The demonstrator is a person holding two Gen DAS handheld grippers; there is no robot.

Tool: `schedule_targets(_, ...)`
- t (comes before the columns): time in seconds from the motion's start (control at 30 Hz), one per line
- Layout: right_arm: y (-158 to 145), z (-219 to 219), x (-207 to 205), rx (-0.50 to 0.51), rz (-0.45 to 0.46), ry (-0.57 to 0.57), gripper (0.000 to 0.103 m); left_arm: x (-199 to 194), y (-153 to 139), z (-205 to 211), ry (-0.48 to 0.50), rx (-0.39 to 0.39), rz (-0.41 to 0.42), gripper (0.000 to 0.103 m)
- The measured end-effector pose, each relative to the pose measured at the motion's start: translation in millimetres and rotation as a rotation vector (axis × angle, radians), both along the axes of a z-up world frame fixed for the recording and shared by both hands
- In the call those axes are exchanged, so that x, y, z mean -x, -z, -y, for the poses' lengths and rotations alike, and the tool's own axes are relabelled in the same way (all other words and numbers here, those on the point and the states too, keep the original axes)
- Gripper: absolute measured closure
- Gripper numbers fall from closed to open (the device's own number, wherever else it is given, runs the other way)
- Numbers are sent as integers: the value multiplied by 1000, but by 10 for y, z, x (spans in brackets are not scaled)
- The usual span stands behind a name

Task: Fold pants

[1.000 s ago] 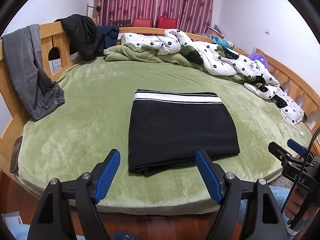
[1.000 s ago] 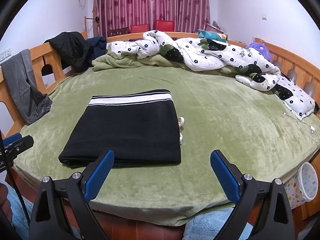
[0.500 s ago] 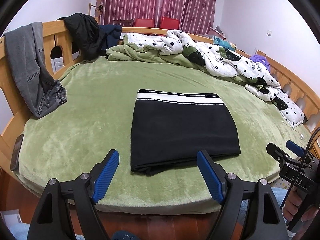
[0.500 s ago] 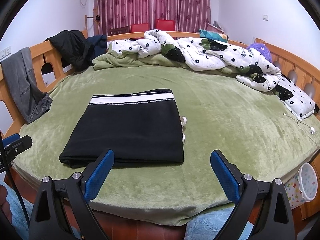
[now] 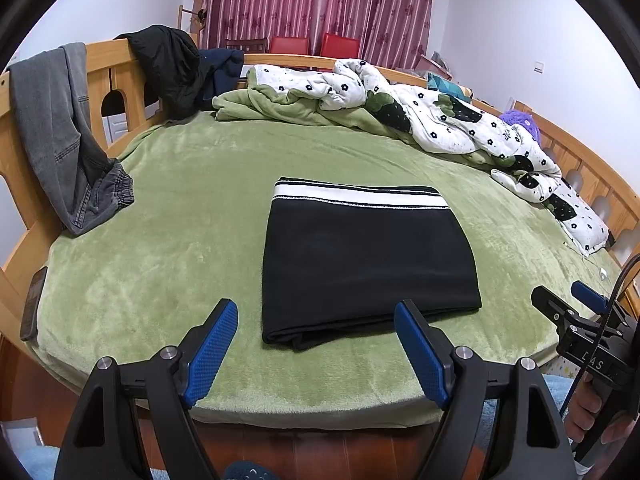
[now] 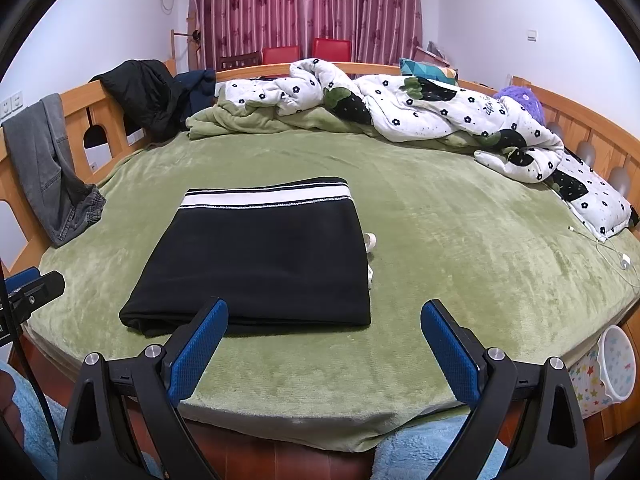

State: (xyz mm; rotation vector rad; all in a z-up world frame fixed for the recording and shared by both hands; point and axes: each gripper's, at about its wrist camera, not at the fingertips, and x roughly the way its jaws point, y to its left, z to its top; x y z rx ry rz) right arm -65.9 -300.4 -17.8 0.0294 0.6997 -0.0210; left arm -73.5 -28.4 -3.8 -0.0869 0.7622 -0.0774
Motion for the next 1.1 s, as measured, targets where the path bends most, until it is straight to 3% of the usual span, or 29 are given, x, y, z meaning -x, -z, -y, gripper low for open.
schedule_targets(1.1, -4, 6, -5, 2, 1, -2, 7, 5, -5, -11, 1, 2, 1, 23)
